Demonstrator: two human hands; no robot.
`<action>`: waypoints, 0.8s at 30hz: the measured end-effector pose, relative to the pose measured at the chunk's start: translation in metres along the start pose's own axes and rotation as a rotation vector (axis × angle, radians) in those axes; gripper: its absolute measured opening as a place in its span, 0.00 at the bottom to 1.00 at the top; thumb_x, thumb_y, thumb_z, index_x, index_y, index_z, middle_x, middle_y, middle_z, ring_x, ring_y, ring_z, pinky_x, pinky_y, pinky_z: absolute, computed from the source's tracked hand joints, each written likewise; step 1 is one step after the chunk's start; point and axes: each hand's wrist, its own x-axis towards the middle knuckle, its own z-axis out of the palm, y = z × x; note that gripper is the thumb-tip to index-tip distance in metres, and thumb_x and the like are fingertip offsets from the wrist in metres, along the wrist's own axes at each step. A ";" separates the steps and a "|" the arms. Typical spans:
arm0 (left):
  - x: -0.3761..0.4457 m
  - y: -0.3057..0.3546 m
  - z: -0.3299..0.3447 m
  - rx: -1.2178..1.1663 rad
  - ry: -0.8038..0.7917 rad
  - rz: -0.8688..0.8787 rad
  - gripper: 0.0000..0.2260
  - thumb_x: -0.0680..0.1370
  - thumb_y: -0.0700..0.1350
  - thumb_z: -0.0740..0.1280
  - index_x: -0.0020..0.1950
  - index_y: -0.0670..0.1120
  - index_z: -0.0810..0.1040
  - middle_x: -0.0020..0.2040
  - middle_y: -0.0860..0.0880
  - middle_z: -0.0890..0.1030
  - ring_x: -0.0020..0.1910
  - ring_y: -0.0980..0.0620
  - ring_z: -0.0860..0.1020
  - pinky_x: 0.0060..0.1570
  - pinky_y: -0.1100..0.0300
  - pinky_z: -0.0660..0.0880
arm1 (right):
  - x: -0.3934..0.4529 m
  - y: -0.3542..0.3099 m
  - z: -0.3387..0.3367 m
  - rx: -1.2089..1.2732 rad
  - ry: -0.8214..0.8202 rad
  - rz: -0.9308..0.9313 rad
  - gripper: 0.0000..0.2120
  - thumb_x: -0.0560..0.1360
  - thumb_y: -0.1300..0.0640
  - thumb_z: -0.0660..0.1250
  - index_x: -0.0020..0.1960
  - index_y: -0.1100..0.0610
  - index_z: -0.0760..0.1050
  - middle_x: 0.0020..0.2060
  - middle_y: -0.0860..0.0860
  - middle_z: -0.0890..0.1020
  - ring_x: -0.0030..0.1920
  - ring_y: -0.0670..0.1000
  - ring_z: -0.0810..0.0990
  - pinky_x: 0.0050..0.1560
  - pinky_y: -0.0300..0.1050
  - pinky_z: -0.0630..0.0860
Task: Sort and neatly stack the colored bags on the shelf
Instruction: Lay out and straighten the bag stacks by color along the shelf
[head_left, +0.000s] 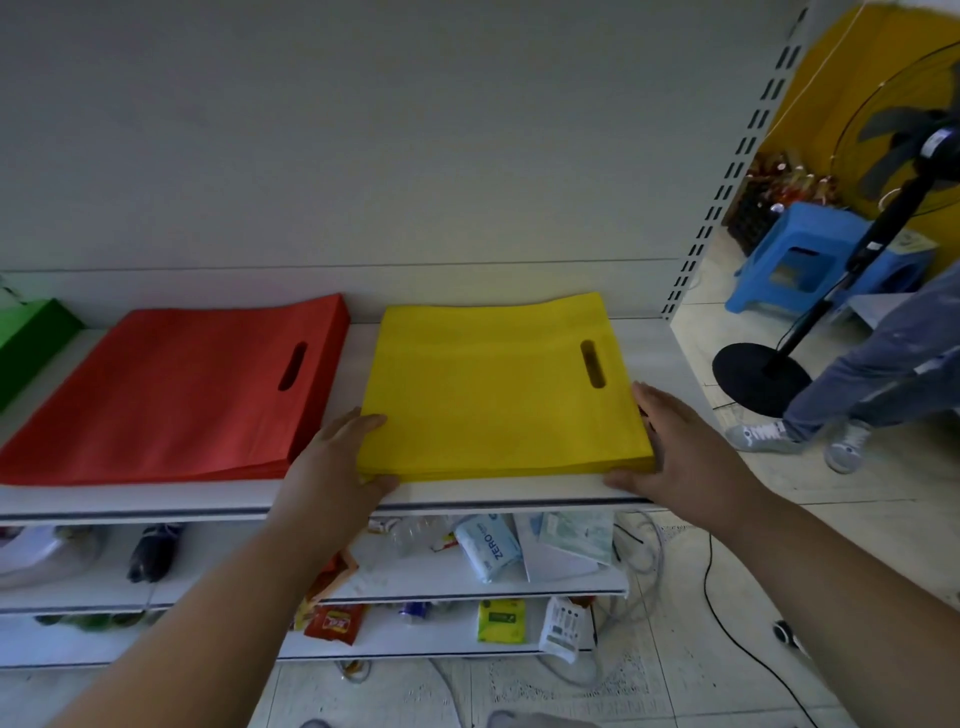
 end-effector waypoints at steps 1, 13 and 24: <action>-0.001 0.001 0.000 -0.001 0.009 0.001 0.31 0.74 0.48 0.74 0.74 0.56 0.66 0.76 0.53 0.65 0.64 0.48 0.74 0.64 0.54 0.71 | 0.000 -0.002 -0.001 -0.049 -0.001 -0.013 0.53 0.65 0.37 0.74 0.79 0.50 0.48 0.77 0.48 0.56 0.74 0.49 0.60 0.68 0.40 0.58; -0.004 0.005 0.002 0.008 0.055 0.017 0.31 0.75 0.42 0.72 0.75 0.54 0.65 0.74 0.50 0.66 0.67 0.47 0.71 0.60 0.55 0.71 | 0.002 -0.008 0.004 -0.345 0.061 -0.133 0.42 0.71 0.35 0.67 0.76 0.58 0.61 0.78 0.53 0.56 0.76 0.54 0.57 0.73 0.49 0.57; -0.002 0.006 0.007 -0.069 0.099 -0.051 0.34 0.74 0.41 0.72 0.76 0.54 0.62 0.69 0.47 0.70 0.62 0.47 0.73 0.49 0.59 0.68 | 0.022 -0.089 0.047 -0.480 0.111 -0.501 0.27 0.71 0.38 0.66 0.60 0.57 0.79 0.59 0.53 0.80 0.59 0.57 0.77 0.59 0.55 0.75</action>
